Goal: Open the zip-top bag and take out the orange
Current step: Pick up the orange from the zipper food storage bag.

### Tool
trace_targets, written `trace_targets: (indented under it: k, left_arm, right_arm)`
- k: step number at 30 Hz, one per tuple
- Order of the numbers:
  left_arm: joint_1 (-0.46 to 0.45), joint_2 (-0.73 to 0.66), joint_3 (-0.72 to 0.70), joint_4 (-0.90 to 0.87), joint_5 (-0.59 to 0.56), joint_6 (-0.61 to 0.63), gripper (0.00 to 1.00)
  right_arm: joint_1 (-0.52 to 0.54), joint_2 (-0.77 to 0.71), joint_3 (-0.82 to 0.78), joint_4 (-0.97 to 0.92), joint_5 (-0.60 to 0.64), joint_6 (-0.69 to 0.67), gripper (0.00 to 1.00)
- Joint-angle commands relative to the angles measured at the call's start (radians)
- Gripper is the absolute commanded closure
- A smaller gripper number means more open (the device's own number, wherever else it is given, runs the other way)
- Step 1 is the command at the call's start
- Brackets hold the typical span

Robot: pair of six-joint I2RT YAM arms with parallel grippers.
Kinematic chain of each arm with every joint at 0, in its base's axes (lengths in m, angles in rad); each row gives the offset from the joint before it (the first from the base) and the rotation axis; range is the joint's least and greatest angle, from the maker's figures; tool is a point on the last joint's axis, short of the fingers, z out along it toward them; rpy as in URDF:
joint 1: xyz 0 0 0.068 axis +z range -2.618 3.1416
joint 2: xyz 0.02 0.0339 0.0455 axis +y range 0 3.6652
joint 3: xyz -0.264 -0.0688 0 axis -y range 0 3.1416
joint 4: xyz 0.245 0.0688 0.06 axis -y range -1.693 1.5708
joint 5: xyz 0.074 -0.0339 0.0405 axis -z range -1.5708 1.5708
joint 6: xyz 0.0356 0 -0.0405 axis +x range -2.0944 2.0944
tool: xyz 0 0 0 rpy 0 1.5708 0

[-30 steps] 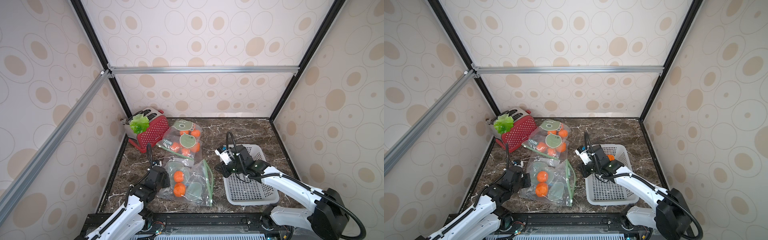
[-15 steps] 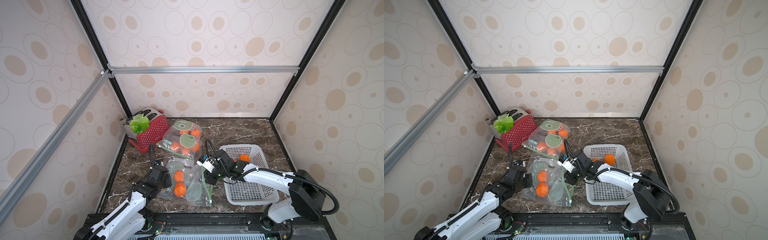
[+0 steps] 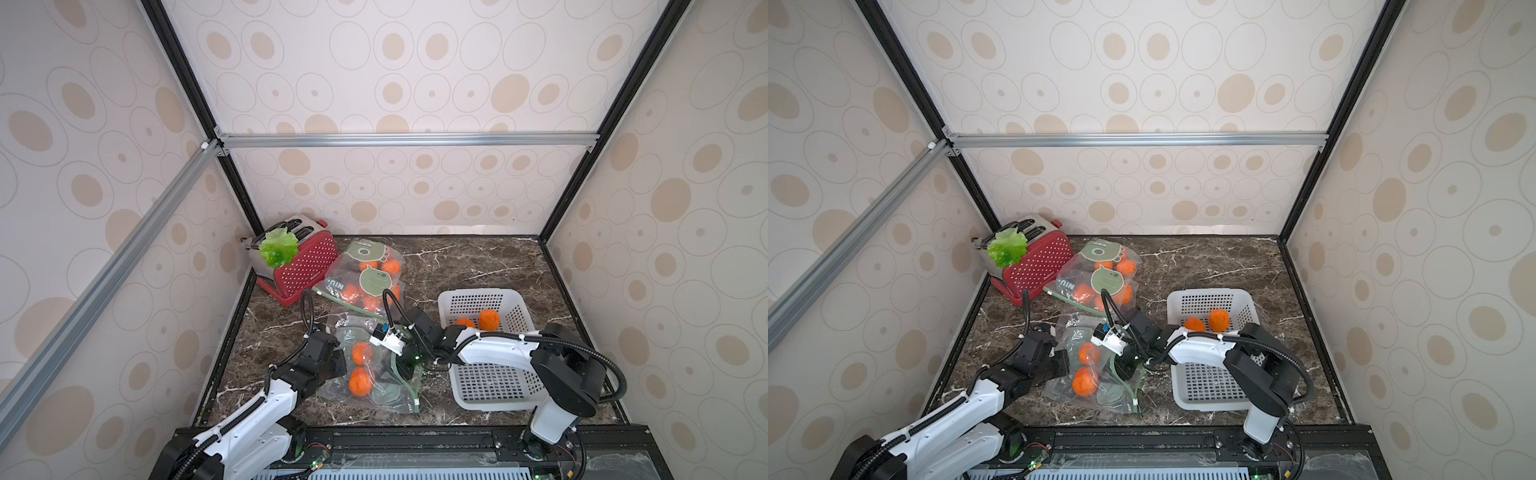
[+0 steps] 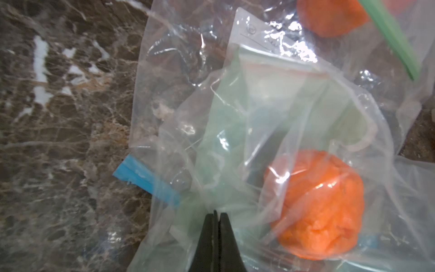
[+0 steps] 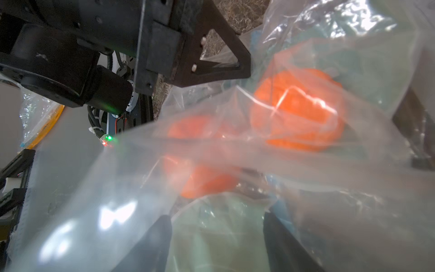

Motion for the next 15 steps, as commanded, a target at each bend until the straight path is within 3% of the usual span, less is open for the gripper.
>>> trace_targets:
  k: [1, 5, 11, 15]
  left_arm:
    - [0.005, 0.011, -0.008, 0.018, 0.017, -0.02, 1.0]
    - [0.005, 0.009, -0.008, 0.019, 0.02, -0.021, 1.0]
    - [0.005, 0.011, 0.001, 0.02, 0.017, -0.019, 1.0]
    - [0.005, 0.017, 0.034, -0.001, 0.023, 0.002, 1.0]
  right_arm:
    - [0.022, 0.028, 0.032, 0.017, -0.055, -0.021, 0.32]
    - [0.045, 0.047, 0.044, 0.018, 0.013, -0.053, 0.31]
    - [0.045, 0.051, 0.055, 0.044, 0.367, -0.072, 0.35]
    - [0.045, 0.044, 0.057, 0.058, 0.398, -0.082, 0.4]
